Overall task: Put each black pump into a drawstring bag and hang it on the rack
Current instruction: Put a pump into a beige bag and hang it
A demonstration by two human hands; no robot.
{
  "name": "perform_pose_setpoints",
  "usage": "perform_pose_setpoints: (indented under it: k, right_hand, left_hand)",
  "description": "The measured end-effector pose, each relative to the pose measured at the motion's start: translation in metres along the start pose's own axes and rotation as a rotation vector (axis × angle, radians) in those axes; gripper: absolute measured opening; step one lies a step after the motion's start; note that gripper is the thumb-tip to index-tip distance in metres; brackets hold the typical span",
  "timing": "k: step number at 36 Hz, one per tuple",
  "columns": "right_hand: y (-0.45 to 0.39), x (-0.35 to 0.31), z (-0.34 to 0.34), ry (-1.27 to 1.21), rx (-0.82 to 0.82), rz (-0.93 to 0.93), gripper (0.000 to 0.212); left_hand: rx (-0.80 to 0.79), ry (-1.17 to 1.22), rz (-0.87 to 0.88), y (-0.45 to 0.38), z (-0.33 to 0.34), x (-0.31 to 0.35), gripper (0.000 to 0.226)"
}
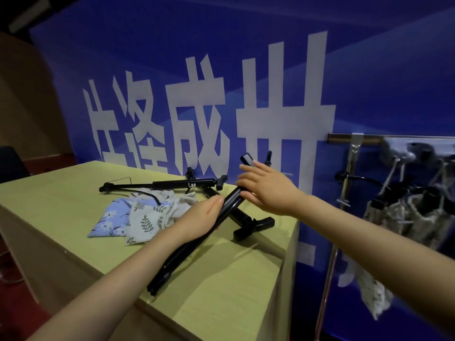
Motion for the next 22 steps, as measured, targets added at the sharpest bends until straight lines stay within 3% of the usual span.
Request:
perform_pose_setpoints:
  k: [4,7,12,16,22]
  right_hand:
    - [0.008,-0.008,0.005,0.053,-0.061,-0.112,0.071]
    - [0.016,-0.011,0.005,0.056,-0.087,-0.098,0.087]
    - [0.024,-0.006,0.003,0.063,0.007,-0.004,0.090]
    - [0.027,0.006,-0.003,0.054,0.066,0.192,0.080]
    - [0.028,0.029,-0.007,-0.158,0.087,0.463,0.054]
  left_hand:
    - [-0.033,-0.201,0.089,0.001,0.003,0.006,0.035]
    - [-0.072,-0.252,0.119,0.002,0.007,0.013,0.033]
    - [-0.063,-0.294,0.171,0.003,0.005,0.026,0.034]
    - [0.186,-0.266,0.121,-0.007,-0.033,0.028,0.029]
    - [0.545,-0.267,0.008,-0.026,-0.113,0.012,0.028]
Point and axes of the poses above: each hand's wrist, its own y-axis away from the middle knuckle, its own z-axis out of the palm, x = y × z, the point moved 5 cm from there along -y, towards the middle knuckle, and after that the axes turned 4 degrees about z, right-handed, at the moved point
